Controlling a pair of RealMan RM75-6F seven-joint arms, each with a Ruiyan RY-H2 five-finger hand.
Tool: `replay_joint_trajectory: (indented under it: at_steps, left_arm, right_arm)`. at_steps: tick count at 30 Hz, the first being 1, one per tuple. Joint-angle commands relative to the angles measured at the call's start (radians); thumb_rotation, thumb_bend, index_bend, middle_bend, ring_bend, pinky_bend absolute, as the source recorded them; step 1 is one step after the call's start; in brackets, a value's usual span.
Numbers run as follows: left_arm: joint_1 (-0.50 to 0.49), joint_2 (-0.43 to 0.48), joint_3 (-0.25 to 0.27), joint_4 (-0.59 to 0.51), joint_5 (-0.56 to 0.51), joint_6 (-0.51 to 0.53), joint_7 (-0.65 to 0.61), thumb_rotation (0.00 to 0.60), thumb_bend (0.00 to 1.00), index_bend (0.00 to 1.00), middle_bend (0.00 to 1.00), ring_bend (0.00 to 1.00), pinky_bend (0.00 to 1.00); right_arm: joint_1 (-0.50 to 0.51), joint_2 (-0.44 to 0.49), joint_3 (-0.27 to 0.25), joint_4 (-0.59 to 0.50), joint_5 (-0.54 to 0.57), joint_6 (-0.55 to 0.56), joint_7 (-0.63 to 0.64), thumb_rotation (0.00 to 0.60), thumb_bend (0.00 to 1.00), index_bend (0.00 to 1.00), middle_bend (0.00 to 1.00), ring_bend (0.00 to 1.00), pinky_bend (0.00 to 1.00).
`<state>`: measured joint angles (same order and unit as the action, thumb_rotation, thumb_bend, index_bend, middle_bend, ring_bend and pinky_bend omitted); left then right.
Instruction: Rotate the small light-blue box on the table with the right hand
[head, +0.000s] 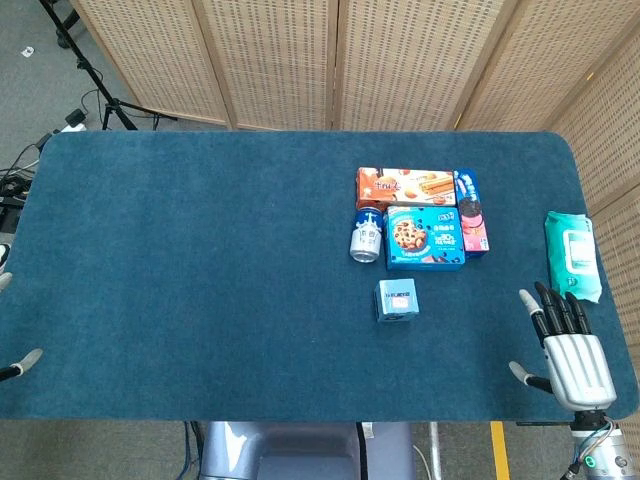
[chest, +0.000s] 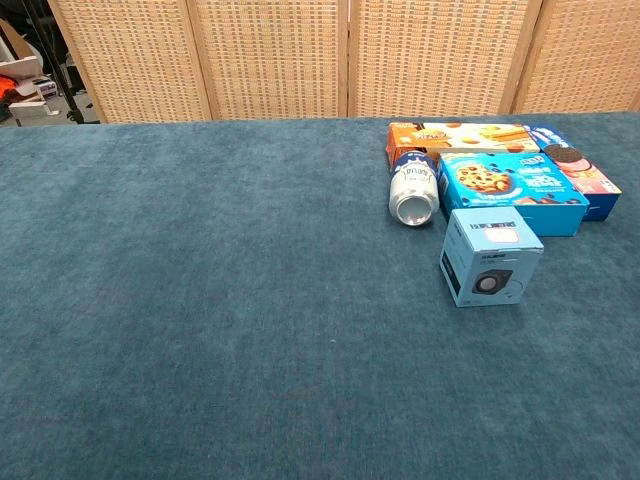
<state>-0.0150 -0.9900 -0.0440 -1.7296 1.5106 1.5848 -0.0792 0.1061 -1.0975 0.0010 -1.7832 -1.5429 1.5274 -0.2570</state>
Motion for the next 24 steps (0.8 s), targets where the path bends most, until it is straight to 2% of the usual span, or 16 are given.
replay_joint_trajectory:
  at_steps: [1,6,10,16,19,24]
  left_arm:
    - [0.001,0.002,0.000,0.001,-0.001,-0.001,-0.005,0.600,0.00,0.00,0.00,0.00,0.00]
    - [0.003,0.005,-0.001,0.002,-0.003,0.001,-0.017,0.600,0.00,0.00,0.00,0.00,0.00]
    - [0.002,0.006,-0.005,0.004,-0.012,-0.004,-0.019,0.600,0.00,0.00,0.00,0.00,0.00]
    - [-0.006,0.004,-0.015,0.000,-0.040,-0.024,-0.005,0.600,0.00,0.00,0.00,0.00,0.00]
    - [-0.008,0.003,-0.019,-0.003,-0.050,-0.030,0.002,0.600,0.00,0.00,0.00,0.00,0.00]
    - [-0.013,0.001,-0.022,-0.006,-0.062,-0.042,0.013,0.600,0.00,0.00,0.00,0.00,0.00]
  right_arm:
    - [0.000,0.000,0.001,0.000,0.000,-0.005,-0.003,0.600,0.00,0.00,0.00,0.00,0.00]
    - [0.005,-0.004,-0.001,0.006,-0.018,-0.017,0.005,0.600,0.00,0.00,0.00,0.00,0.00]
    - [0.041,-0.007,0.007,0.027,-0.051,-0.056,0.072,0.600,0.00,0.00,0.00,0.00,0.00]
    - [0.169,0.027,0.052,0.026,-0.058,-0.222,0.153,0.600,0.00,0.00,0.00,0.00,0.00]
    - [0.234,0.029,0.084,0.007,-0.027,-0.310,0.129,0.600,0.00,0.00,0.00,0.00,0.02]
    - [0.336,-0.011,0.138,-0.022,0.096,-0.465,0.039,0.600,0.00,0.00,0.00,0.00,0.04]
